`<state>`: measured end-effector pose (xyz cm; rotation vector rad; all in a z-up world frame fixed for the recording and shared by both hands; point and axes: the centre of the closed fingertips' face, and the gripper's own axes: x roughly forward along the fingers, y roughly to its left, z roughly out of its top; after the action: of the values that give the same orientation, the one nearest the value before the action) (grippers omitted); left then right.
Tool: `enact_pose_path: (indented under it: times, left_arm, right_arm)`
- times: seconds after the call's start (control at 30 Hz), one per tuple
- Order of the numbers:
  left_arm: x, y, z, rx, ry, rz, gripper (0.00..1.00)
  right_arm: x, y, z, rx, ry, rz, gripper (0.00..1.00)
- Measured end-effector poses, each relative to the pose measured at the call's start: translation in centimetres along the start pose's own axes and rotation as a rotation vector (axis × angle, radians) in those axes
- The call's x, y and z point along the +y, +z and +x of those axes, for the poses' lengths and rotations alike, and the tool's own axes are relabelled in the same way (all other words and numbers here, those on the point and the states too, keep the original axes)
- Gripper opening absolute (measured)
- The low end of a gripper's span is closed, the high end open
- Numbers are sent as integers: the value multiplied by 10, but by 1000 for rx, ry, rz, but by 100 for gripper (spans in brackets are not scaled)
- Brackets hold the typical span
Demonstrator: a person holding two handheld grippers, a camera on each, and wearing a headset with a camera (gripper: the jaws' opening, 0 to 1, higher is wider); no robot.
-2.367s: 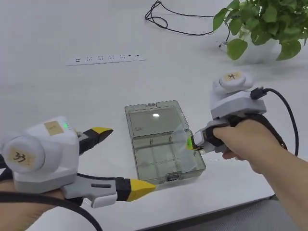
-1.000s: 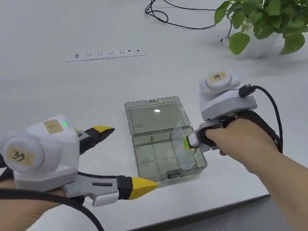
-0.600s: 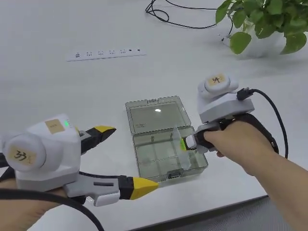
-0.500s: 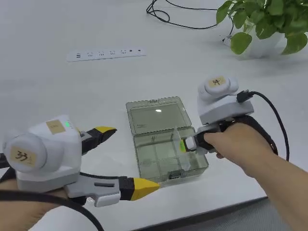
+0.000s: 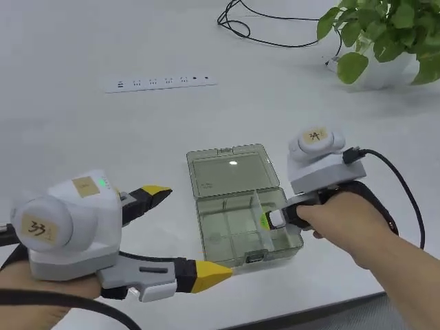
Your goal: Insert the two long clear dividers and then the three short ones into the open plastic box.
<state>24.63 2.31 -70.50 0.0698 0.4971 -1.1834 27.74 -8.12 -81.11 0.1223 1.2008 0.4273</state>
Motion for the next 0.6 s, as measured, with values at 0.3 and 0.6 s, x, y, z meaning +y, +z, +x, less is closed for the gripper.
enact_pose_path:
  times: [0.3, 0.6]
  left_arm:
    - [-1, 1, -3, 6, 18, -2, 94]
    - [-8, 1, -10, 11, 52, -10, 93]
  right_arm:
    - [5, 0, -3, -34, 71, 24, 10]
    - [13, -1, -16, -88, 120, -15, 14]
